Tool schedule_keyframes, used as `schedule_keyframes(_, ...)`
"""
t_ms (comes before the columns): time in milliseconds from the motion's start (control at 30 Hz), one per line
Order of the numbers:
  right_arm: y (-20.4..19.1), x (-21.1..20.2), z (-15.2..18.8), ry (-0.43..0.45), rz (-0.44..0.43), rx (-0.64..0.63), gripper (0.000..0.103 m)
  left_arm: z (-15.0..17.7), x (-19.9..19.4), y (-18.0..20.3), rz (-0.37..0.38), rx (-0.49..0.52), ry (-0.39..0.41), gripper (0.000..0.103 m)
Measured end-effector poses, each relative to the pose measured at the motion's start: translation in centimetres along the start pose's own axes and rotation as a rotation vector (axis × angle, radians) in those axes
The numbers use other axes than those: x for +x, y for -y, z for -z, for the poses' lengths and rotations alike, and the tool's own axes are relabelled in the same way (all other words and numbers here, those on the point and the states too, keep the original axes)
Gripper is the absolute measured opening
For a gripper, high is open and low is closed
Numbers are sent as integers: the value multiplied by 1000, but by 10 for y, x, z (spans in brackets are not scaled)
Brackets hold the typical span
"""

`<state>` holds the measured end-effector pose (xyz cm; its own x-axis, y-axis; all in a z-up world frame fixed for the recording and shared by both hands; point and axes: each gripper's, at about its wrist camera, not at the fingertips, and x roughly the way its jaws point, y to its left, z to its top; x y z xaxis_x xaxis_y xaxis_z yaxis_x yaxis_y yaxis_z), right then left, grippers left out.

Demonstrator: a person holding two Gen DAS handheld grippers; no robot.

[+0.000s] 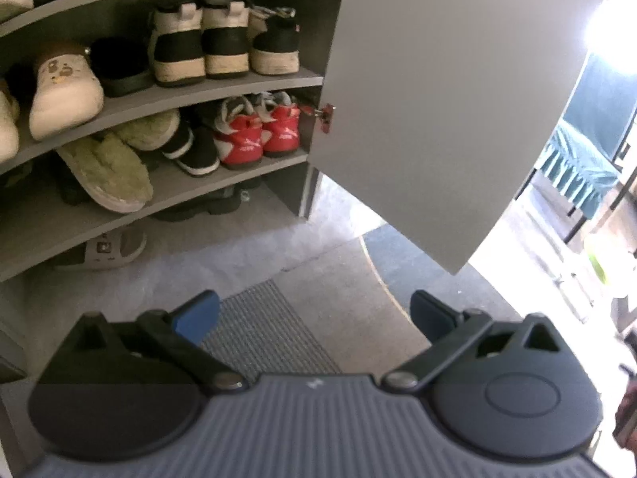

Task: Organize scattered shoes
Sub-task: 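Grasp both white 'AIR' sneakers by the heels with the right gripper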

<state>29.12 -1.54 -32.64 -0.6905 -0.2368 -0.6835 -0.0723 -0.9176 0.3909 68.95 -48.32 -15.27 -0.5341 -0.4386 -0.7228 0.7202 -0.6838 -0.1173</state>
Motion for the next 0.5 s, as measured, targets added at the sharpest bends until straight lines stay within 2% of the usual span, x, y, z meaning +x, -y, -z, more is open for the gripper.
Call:
schedule_keyframes(133, 38, 32, 3, 1, 149, -69, 71, 5, 7, 0, 5, -14, -42, 103)
schedule_keyframes(167, 47, 51, 4, -58, 217, -95, 72, 5, 11, 2, 15, -11, -63, 103)
schedule_keyframes(200, 51, 61, 6, -97, 244, -105, 71, 4, 13, 3, 17, -5, -65, 103)
schedule_keyframes(267, 62, 81, 10, -142, 271, -126, 70, 3, 13, 6, 5, 8, -45, 103)
schedule_keyframes(333, 72, 98, 14, -140, 283, -132, 69, 2, 11, 10, -13, 36, -13, 103)
schedule_keyframes(433, 73, 114, 16, -144, 307, -172, 71, 6, 11, 15, -39, 62, -9, 103)
schedule_keyframes(467, 71, 125, 16, -167, 312, -227, 66, 7, 12, 16, -43, 63, -14, 103)
schedule_keyframes(500, 73, 132, 17, -193, 302, -232, 56, 8, 13, 16, -46, 63, -19, 103)
